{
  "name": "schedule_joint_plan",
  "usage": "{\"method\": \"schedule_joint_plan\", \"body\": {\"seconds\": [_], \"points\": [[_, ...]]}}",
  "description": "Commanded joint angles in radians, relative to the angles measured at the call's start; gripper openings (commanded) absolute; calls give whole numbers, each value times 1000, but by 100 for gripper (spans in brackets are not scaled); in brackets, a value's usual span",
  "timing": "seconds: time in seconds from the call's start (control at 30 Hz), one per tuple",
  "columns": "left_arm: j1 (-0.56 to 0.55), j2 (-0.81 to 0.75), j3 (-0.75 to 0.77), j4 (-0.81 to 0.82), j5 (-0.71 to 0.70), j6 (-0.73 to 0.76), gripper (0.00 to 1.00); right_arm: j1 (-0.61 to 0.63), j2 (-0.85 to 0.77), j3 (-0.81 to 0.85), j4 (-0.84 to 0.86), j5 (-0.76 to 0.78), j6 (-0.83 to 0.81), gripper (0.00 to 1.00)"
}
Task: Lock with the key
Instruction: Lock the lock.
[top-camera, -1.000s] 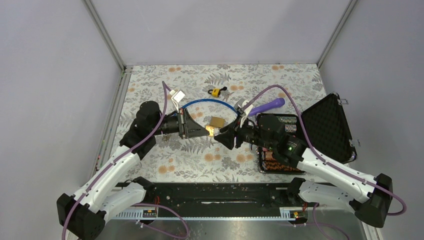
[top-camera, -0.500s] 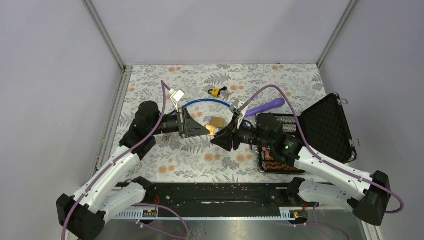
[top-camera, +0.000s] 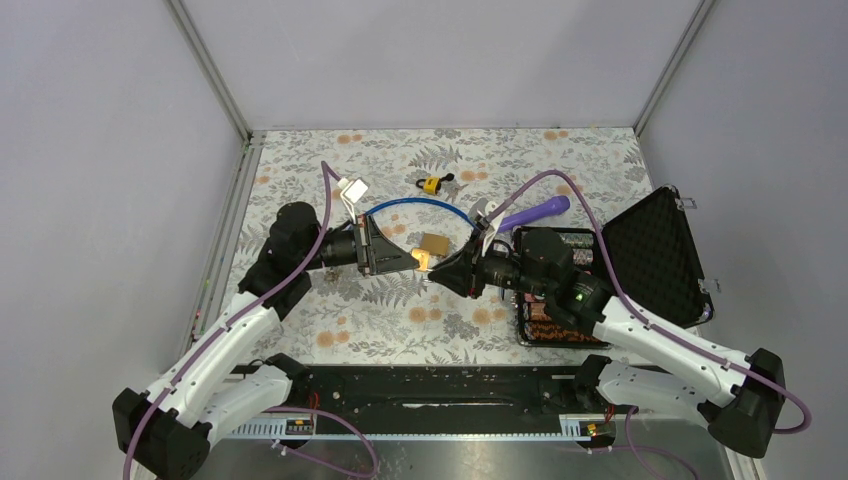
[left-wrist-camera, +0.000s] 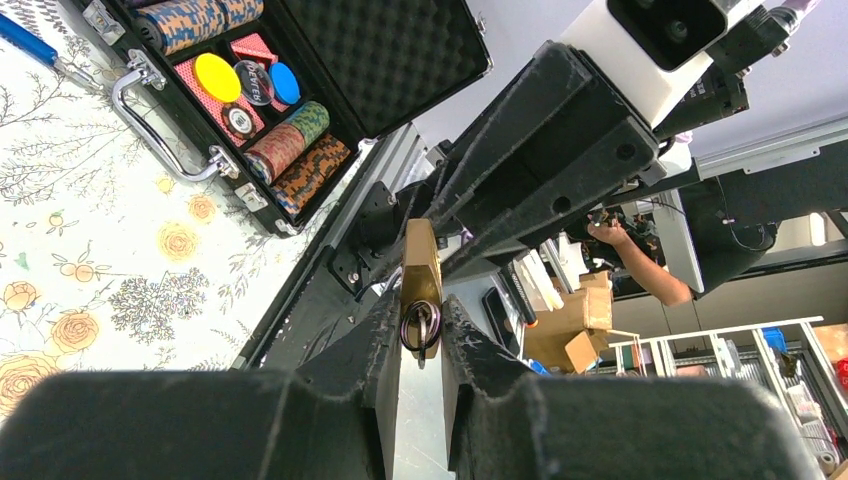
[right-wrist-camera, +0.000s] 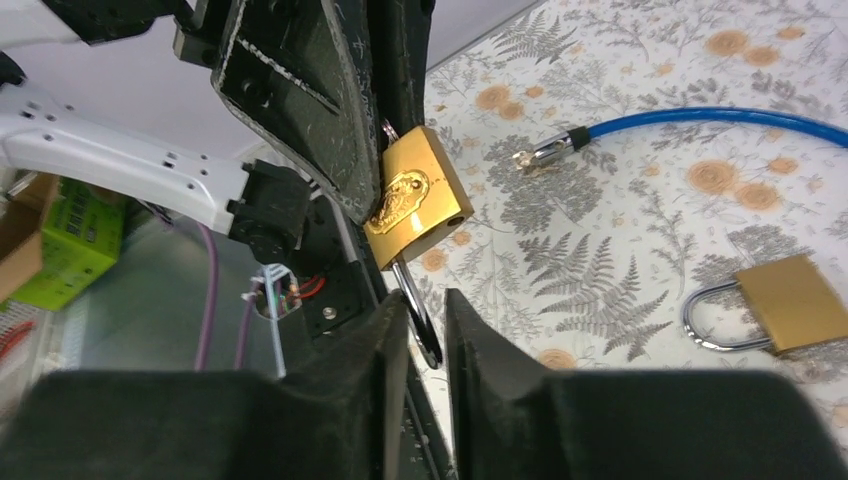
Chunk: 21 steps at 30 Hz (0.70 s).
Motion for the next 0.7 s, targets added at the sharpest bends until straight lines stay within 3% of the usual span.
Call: {"method": "schedule_joint_plan", "body": {"seconds": [0.0, 0.07, 0.13, 0.23, 0.27, 0.33, 0.47, 0.67], "points": [[4, -26, 51, 80, 1, -14, 0, -8, -11, -1, 33, -22, -7, 17], [3, -25, 47, 99, 7, -29, 0, -8, 2, -1, 33, -41, -6, 4], [4, -25, 50, 94, 9, -23, 5, -8, 12, 3, 33, -46, 2, 0], [4, -26, 61, 16, -20, 46, 59, -8, 10, 14, 28, -52, 12, 0], [5, -28, 72, -50, -66, 95, 73, -8, 6, 25, 13, -48, 14, 0], [4, -35, 100, -169, -166, 201, 86, -8, -2, 54, -37, -35, 17, 0], [5, -57, 124, -253, -293, 316, 94, -10, 4, 122, -148, -27, 25, 0], [3, -76, 68, -26, -126, 328, 91, -12, 0, 160, -201, -55, 44, 0]]}}
